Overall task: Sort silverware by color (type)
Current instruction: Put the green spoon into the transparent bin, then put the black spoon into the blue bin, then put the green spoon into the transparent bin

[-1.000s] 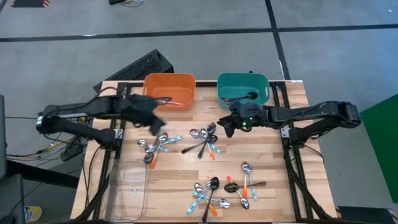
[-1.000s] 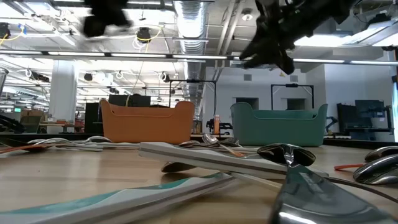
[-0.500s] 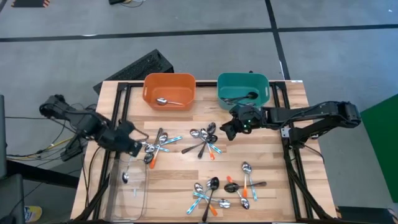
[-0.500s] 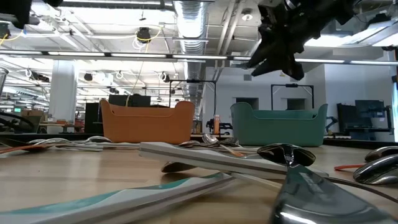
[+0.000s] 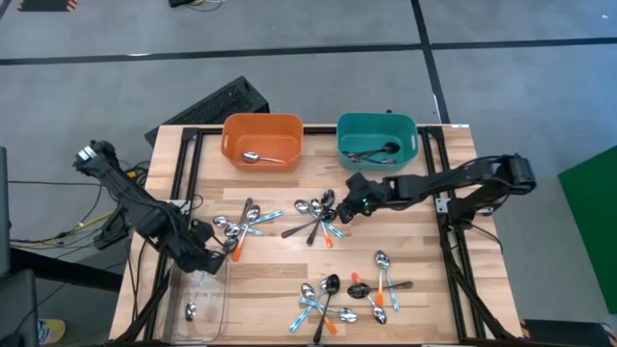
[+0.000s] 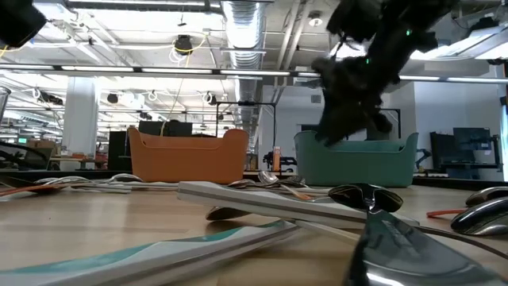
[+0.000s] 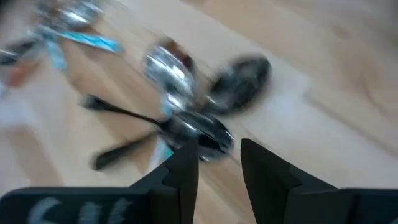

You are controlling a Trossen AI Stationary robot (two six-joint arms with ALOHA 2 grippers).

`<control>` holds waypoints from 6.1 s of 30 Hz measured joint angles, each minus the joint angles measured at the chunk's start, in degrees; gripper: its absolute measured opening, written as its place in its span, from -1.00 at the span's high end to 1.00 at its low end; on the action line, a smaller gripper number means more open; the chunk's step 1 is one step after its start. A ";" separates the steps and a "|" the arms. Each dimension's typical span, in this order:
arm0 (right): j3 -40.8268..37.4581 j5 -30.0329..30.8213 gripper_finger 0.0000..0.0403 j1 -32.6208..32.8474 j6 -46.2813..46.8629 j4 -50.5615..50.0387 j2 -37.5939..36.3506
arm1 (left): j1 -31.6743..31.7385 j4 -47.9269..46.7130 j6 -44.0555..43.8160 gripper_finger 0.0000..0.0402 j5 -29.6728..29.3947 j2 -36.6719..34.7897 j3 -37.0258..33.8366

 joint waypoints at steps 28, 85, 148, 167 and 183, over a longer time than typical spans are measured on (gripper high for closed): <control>-0.06 -9.35 0.28 -11.09 3.00 13.50 12.48 | 1.48 8.11 5.95 0.27 -14.21 -1.38 3.75; 0.03 -1.70 0.37 -9.83 10.92 14.13 13.21 | 36.64 27.60 60.00 0.27 -11.81 -1.22 3.77; -0.01 16.10 0.97 -17.61 -47.74 11.70 -26.02 | 43.44 27.66 62.47 0.27 -16.15 -1.20 3.77; 0.01 27.25 0.96 -30.16 -70.85 0.56 -19.49 | 43.42 27.61 60.32 0.27 -16.18 -1.20 3.77; 0.01 21.13 0.43 -30.81 -53.45 0.09 -13.44 | 43.42 27.40 59.81 0.27 -16.28 -1.20 3.77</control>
